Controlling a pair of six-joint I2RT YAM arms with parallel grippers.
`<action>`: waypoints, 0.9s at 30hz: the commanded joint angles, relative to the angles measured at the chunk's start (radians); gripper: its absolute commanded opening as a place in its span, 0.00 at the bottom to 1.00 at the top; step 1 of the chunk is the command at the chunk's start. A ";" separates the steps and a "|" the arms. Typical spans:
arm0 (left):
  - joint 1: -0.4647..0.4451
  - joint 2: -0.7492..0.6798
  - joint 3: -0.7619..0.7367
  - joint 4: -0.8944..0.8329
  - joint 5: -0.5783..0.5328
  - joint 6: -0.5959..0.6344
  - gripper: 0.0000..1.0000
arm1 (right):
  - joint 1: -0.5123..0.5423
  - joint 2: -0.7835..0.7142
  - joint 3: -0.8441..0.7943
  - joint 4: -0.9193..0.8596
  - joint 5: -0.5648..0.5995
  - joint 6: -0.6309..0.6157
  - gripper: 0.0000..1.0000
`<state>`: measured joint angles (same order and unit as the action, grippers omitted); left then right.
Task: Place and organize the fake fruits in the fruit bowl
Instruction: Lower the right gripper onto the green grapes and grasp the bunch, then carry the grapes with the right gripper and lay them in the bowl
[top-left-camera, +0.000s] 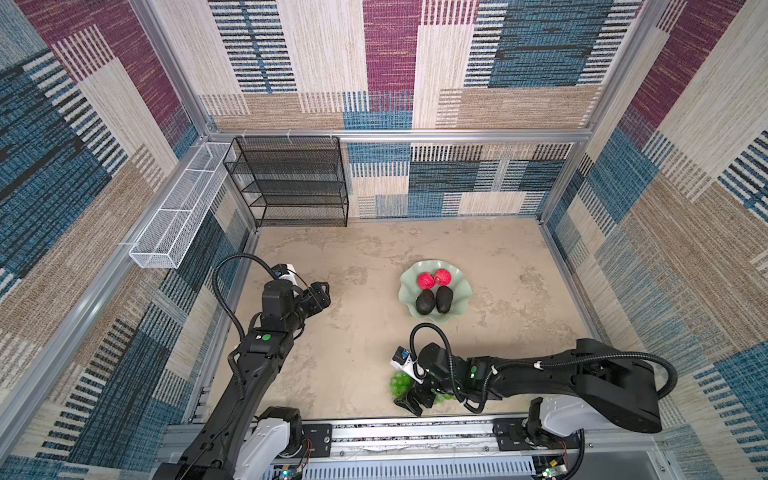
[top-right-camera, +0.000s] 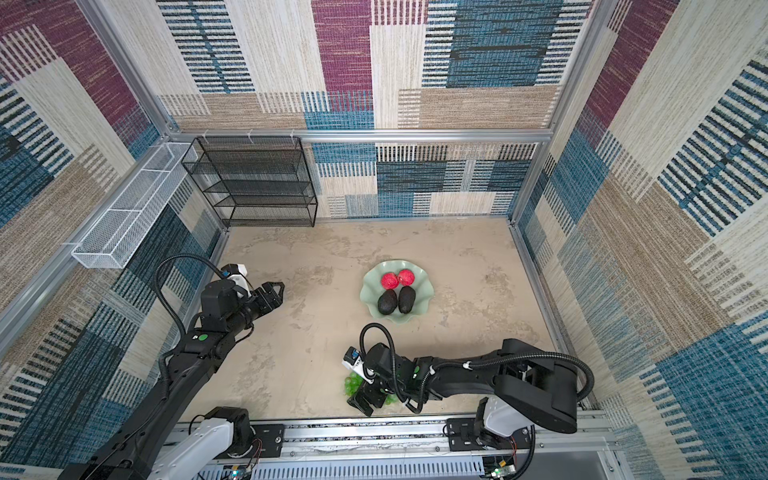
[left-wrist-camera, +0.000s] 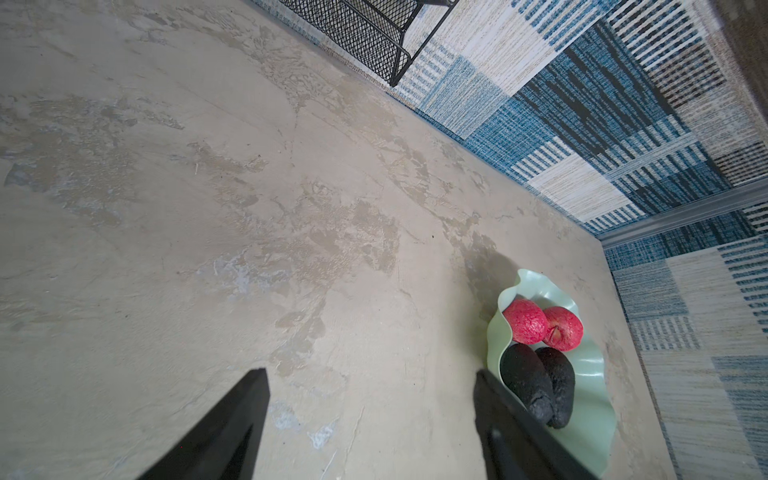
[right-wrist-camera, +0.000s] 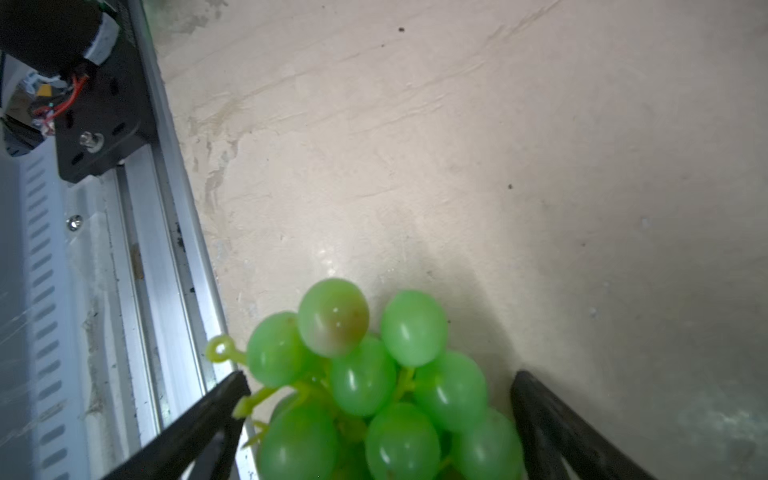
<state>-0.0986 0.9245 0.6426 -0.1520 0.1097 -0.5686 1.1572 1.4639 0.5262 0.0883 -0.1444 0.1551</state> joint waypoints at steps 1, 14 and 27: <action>0.002 -0.010 -0.003 0.032 0.004 0.009 0.81 | 0.001 0.036 0.019 -0.044 0.068 0.048 1.00; 0.004 -0.032 0.003 0.014 -0.010 0.008 0.81 | -0.001 0.181 0.101 -0.114 0.196 0.097 1.00; 0.004 -0.022 0.015 0.012 -0.015 0.004 0.81 | -0.156 -0.001 0.109 -0.081 0.212 0.075 0.14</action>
<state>-0.0948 0.8997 0.6456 -0.1543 0.1066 -0.5686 1.0348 1.4948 0.6292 0.0193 0.0708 0.2375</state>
